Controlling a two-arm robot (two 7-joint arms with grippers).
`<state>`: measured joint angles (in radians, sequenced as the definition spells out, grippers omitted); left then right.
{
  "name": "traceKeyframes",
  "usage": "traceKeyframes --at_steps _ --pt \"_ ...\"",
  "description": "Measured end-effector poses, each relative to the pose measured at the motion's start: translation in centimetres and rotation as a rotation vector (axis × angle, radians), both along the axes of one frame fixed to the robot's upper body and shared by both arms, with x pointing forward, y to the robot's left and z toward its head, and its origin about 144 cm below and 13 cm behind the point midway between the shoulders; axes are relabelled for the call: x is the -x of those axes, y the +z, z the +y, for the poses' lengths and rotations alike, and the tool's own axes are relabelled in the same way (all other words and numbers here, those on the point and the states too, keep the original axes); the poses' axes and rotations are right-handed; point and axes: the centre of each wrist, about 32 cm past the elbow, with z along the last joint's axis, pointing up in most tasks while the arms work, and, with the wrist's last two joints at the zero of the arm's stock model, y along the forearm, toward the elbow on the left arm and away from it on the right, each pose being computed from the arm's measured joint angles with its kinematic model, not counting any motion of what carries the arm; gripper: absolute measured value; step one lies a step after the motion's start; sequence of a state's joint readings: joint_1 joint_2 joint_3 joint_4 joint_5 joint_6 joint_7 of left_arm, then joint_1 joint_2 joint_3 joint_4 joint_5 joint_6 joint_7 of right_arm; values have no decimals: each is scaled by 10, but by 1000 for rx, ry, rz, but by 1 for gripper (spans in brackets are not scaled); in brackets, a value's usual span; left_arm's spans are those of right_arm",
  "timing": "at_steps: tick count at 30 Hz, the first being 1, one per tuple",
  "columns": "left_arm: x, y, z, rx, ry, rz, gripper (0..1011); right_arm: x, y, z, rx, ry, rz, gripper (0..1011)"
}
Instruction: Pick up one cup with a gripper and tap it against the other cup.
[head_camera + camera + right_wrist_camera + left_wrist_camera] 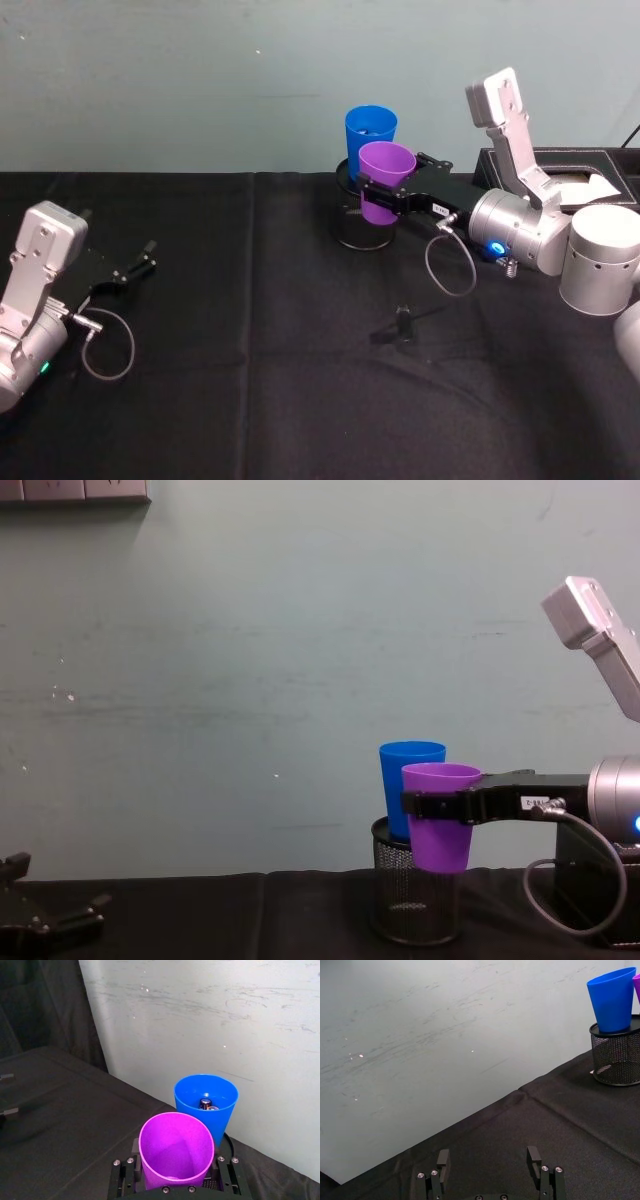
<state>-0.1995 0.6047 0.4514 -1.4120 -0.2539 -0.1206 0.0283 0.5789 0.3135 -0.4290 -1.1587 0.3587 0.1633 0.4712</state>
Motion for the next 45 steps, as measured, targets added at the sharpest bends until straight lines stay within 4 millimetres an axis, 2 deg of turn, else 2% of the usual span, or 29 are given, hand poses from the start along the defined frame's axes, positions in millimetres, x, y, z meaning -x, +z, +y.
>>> traceKeyframes --at_steps 45 --pt "0 0 0 0 0 0 1000 0 0 0 0 0 0 741"
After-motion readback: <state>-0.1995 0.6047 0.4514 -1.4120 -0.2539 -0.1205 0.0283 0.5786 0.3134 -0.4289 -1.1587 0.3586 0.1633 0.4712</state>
